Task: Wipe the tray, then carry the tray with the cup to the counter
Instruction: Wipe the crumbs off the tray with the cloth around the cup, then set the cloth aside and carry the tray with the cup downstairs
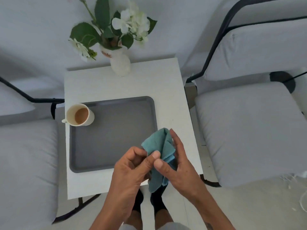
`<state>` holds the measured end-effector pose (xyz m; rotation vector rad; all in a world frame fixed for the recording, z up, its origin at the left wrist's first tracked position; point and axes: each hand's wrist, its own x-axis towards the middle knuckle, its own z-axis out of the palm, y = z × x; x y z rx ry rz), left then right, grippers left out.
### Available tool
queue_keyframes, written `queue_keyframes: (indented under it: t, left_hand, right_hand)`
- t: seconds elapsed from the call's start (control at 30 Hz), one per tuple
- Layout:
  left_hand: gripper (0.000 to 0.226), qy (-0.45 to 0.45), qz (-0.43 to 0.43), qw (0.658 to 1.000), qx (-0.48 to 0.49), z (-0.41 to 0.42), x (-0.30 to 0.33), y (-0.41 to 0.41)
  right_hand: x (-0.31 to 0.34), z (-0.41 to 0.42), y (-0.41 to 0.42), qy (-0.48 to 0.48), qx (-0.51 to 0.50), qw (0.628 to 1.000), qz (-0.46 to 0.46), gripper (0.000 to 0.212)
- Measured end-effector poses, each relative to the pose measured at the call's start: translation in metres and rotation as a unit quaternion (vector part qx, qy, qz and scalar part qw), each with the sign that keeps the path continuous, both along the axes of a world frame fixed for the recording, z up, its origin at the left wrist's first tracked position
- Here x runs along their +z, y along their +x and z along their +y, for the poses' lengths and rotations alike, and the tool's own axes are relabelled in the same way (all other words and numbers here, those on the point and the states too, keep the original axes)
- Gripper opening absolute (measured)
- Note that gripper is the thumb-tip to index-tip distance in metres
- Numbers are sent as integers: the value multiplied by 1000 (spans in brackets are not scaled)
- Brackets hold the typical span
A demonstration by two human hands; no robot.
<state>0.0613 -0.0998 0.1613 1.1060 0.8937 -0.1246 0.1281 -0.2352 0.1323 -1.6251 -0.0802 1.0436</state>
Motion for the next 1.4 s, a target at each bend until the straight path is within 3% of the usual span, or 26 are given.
queue_keyframes:
  t: [0.03,0.13,0.23,0.47,0.67,0.83,0.93,1.03,1.1,1.17,1.23,1.27,1.3,1.4]
  left_hand:
    - [26,-2,-11,1000,0,-3,2,-2]
    - [20,18,-45,999,4,-12,3,-8]
    - [8,60,-70,996,-6,-15,0,-13]
    - [33,109,-70,986,-102,-21,-25,-34]
    - [13,159,10,967,-199,-56,-71,-28]
    - [9,295,65,921,-248,-49,-138,30]
    - [24,412,97,859,-288,-35,-170,69]
    - [41,514,52,788,-335,-32,-183,84]
    - [50,592,-29,697,-404,-36,-188,85]
    - [54,615,-57,593,-517,-41,-190,83]
    - [51,607,-35,548,-574,-39,-195,78]
    - [49,605,-33,556,-570,-36,-196,74]
    - [45,597,-43,588,-544,-34,-194,70]
    - [28,556,-80,756,-335,-5,-179,47]
  right_hand:
    - [0,-4,1,13,-4,1000,4,97]
    - [-2,-19,3,58,-31,997,40,55]
    - [-9,-37,3,27,-79,996,22,34]
    - [-1,-96,3,-45,-76,996,-33,21]
    - [-28,-132,22,-138,-72,986,-53,15]
    - [-102,-115,70,-178,-74,980,-46,14]
    - [-140,-92,100,-227,-55,967,-99,19]
    - [-154,-81,105,-300,-4,916,-265,47]
    - [-154,-80,92,-313,68,867,-381,55]
    - [-156,-83,75,-320,161,838,-411,61]
    - [-160,-84,60,-333,227,832,-381,61]
    - [-162,-82,55,-341,238,828,-376,61]
    - [-163,-83,52,-351,235,825,-376,59]
    - [-161,-68,52,-342,171,847,-370,49]
